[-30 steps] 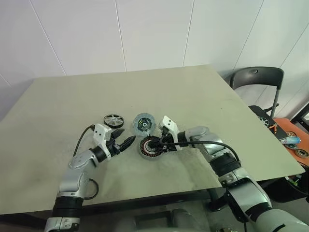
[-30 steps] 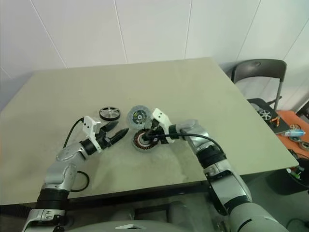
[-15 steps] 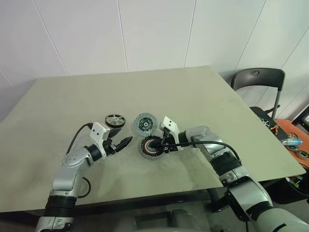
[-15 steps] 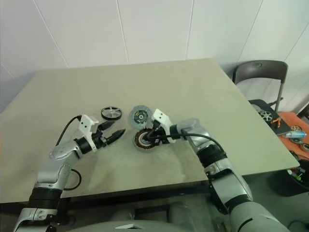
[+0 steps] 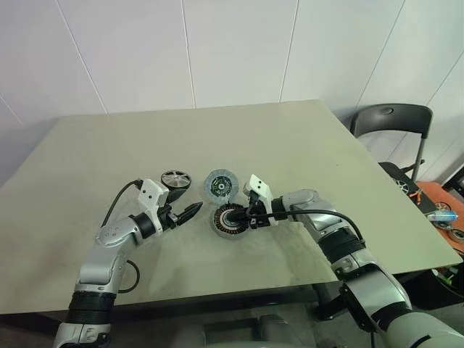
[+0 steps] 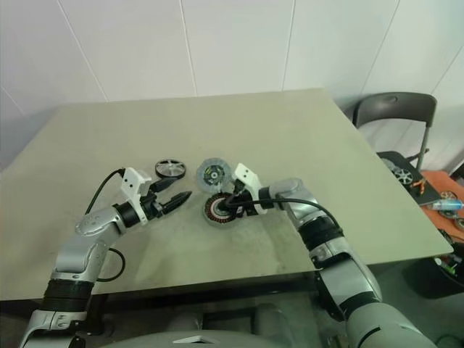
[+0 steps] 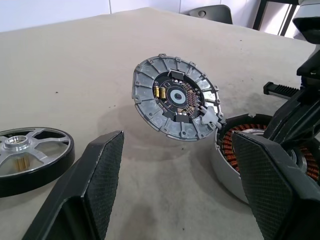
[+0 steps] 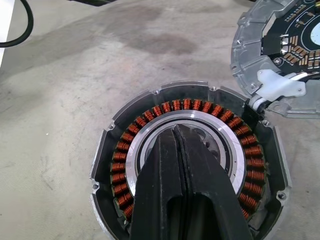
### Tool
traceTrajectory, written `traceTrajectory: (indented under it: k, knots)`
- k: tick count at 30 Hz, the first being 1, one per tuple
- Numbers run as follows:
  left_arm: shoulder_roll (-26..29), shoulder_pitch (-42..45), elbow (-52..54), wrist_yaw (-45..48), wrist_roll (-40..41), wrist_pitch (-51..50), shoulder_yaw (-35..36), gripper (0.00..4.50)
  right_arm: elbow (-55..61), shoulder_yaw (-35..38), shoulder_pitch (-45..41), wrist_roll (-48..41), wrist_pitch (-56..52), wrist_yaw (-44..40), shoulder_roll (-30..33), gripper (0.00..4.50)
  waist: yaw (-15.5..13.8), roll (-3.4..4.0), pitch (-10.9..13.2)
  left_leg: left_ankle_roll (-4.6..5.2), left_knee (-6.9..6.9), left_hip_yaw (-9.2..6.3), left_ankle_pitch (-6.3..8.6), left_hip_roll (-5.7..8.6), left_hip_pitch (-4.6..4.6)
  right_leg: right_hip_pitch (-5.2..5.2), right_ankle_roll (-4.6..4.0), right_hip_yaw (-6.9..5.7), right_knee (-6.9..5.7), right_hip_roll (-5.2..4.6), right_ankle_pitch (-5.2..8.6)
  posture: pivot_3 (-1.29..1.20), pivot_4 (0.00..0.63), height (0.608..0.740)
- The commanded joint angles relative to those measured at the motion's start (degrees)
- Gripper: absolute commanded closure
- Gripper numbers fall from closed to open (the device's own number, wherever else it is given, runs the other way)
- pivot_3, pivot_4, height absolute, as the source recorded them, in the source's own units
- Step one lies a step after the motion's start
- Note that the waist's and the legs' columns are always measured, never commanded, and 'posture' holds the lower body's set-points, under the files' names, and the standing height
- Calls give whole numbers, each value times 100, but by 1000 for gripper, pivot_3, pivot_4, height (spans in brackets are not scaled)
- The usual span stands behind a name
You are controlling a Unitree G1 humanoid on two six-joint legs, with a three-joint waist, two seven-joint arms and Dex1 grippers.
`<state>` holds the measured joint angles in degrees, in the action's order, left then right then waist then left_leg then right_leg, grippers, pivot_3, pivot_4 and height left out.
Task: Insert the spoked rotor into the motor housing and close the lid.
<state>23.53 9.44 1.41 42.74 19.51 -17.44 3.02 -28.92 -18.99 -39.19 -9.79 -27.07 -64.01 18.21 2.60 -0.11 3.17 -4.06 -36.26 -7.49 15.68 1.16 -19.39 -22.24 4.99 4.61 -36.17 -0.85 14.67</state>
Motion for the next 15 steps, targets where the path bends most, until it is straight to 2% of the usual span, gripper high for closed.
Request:
traceTrajectory:
  k: [1, 15]
  knots:
    - [55, 63, 289, 0, 63, 6, 16, 856, -408, 243, -125, 250, 11, 275, 356, 4493, -11, 0, 0, 0, -2, 0, 0, 0, 0, 1, -1, 0, 0, 0, 0, 0, 0, 740]
    - [29, 13, 247, -19, 30, 20, -5, 856, -431, 472, -198, 83, 103, 81, 366, 4493, -4, -2, -1, 0, 4, 6, -1, -4, -5, -6, -1, 2, 1, 1, 1, 0, 0, 740]
